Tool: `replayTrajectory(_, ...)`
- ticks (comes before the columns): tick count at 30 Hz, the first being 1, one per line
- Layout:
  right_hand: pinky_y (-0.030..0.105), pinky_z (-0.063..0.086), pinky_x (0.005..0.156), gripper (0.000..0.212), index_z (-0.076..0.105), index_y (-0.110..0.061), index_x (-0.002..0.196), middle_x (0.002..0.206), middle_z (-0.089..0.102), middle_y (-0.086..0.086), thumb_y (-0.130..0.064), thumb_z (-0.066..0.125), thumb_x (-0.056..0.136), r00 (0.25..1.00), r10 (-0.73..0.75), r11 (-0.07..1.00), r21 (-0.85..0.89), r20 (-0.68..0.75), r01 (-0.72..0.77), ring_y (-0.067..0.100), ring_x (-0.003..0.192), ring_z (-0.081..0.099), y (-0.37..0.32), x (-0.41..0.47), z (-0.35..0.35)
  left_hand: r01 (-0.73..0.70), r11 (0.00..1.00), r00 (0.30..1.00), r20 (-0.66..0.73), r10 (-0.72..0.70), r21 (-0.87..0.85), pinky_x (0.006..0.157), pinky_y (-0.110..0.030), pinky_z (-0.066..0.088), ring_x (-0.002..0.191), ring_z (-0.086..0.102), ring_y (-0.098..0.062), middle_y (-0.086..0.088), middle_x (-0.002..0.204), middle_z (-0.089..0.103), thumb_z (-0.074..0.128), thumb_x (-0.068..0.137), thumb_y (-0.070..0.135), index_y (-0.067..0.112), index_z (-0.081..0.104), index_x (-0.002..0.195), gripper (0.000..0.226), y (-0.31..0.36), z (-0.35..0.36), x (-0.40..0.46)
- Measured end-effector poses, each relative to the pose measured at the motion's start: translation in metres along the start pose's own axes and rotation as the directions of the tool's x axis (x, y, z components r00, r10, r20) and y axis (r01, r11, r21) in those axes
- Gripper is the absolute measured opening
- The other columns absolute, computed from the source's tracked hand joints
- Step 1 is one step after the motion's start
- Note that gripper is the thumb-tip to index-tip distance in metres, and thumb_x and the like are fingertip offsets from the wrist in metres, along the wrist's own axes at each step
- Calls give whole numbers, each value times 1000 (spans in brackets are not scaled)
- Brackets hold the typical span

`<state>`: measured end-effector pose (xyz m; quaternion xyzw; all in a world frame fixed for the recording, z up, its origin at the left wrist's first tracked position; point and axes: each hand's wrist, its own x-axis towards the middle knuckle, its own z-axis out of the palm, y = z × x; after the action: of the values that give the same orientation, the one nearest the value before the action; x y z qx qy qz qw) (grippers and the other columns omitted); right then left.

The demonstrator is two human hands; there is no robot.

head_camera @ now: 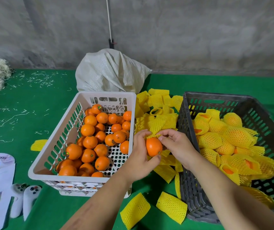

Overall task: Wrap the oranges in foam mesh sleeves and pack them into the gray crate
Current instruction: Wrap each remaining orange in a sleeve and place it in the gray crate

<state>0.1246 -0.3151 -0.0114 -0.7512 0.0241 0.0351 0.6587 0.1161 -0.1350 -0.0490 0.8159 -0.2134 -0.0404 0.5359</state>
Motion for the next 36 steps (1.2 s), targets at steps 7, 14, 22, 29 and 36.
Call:
replayTrajectory(7,15,47,62,11,67,-23,100,73,67,-17,-17,59,103,998,-38,996,-84,-45,34,-7,64,57,2,2,-2,50,999,990,-132,-49,5,104,-6,35,136,32,15,38,140,33,68,90,69,47,30,157,80,1,1,-5)
replayTrajectory(14,24,45,72,12,61,-27,104,88,64,-9,-16,55,105,979,-181,970,-179,-89,163,-4,75,57,8,4,-3,85,996,979,-185,-86,-14,94,1,35,128,25,16,23,129,35,69,78,83,56,37,141,76,5,1,-4)
replayTrajectory(22,12,46,65,13,65,-34,106,88,64,-18,-23,59,103,943,-331,920,-236,-41,313,-1,77,59,8,-5,-1,79,981,949,-288,-129,-178,92,-34,58,123,57,-21,7,137,42,86,82,54,39,40,135,72,2,0,1)
replayTrajectory(29,32,54,85,29,53,-47,121,108,63,-17,-59,44,97,972,-169,931,-298,163,212,5,100,62,14,-7,7,98,967,982,-135,-132,-234,102,-21,51,139,39,-3,14,146,26,68,83,73,44,23,147,84,4,-8,-1)
replayTrajectory(36,20,49,78,23,66,-23,119,104,65,-13,-30,46,109,932,-363,825,-466,-1,321,1,98,61,14,-1,0,52,994,986,-153,-66,-97,104,-19,49,134,42,6,22,143,34,74,91,50,35,41,153,72,1,-4,-1)
